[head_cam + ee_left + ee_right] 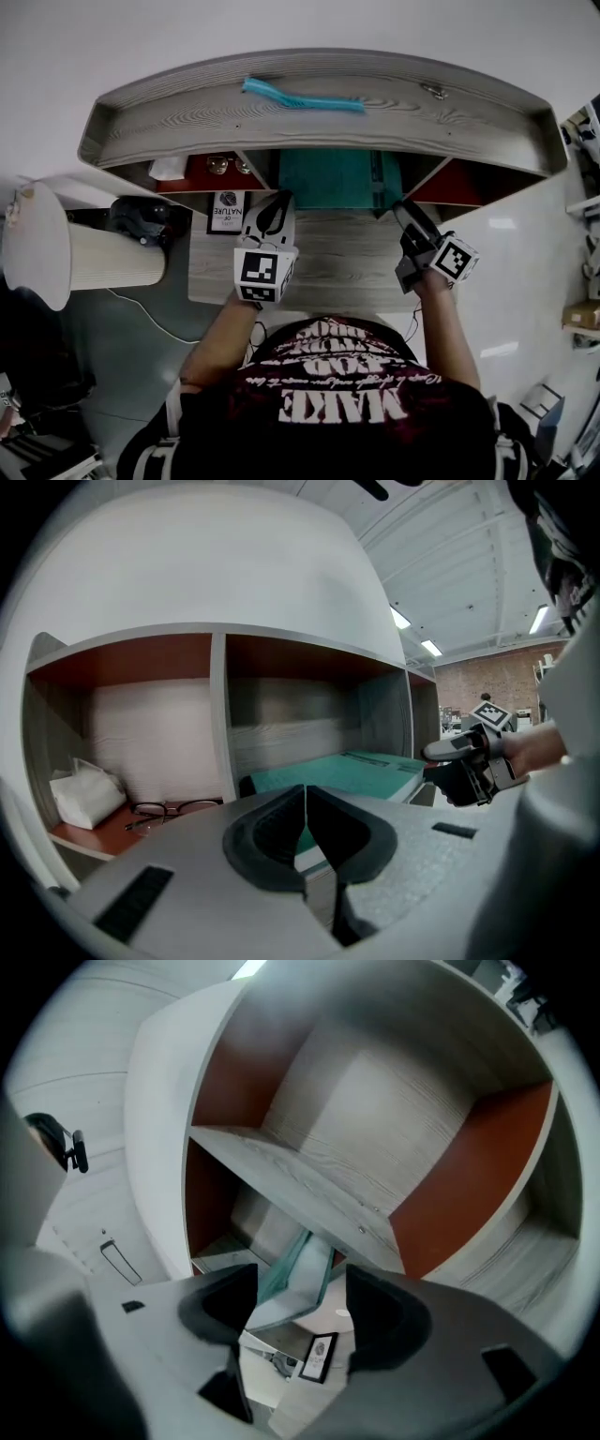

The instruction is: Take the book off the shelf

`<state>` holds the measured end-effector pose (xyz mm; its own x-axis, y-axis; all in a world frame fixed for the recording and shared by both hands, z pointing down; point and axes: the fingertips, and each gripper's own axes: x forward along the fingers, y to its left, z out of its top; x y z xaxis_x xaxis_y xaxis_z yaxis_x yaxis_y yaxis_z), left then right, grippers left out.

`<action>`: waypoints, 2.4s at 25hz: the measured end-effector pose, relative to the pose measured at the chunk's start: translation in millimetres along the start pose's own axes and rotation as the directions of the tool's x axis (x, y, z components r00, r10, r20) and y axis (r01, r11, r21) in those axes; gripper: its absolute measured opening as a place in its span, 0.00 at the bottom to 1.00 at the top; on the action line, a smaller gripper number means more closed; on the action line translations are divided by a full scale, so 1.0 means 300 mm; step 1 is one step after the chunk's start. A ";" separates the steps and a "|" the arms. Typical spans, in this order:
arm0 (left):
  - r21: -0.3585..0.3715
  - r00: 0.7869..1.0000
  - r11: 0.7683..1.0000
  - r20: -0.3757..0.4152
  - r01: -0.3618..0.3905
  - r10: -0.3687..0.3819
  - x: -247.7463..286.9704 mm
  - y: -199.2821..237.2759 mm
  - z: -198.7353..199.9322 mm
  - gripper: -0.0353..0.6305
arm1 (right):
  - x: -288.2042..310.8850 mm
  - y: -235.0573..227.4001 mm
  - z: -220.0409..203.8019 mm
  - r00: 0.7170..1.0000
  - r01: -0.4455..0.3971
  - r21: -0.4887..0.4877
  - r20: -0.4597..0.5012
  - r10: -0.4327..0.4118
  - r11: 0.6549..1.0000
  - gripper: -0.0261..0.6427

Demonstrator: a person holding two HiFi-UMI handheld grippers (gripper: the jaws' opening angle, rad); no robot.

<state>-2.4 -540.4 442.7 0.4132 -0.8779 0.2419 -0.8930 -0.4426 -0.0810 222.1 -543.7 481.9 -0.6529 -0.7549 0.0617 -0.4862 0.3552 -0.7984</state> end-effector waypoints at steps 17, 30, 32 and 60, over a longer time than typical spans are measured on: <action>0.012 0.993 0.999 -0.109 0.044 -0.042 -0.018 -0.042 -0.070 0.07 | 0.039 -0.037 -0.040 0.996 -0.084 0.344 0.010 0.086 0.935 0.32; -0.006 0.994 0.999 -0.107 -0.034 0.033 -0.375 0.044 -0.145 0.07 | -0.127 0.032 -0.207 0.994 -0.067 0.400 0.104 0.027 0.914 0.31; -0.010 0.992 0.999 -0.118 -0.036 0.035 -0.433 0.046 -0.178 0.07 | -0.150 0.045 -0.233 0.992 -0.068 0.408 0.125 0.019 0.911 0.31; -0.039 0.985 0.998 -0.171 -0.040 0.033 -0.693 0.064 -0.352 0.07 | -0.291 0.012 -0.589 0.987 0.042 0.546 0.110 -0.121 0.837 0.30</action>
<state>-124.2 -347.3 492.8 0.3474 -0.8476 0.4011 -0.9149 -0.4001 -0.0531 174.6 -379.1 579.4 -0.5216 -0.8483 0.0915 -0.1169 -0.0352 -0.9925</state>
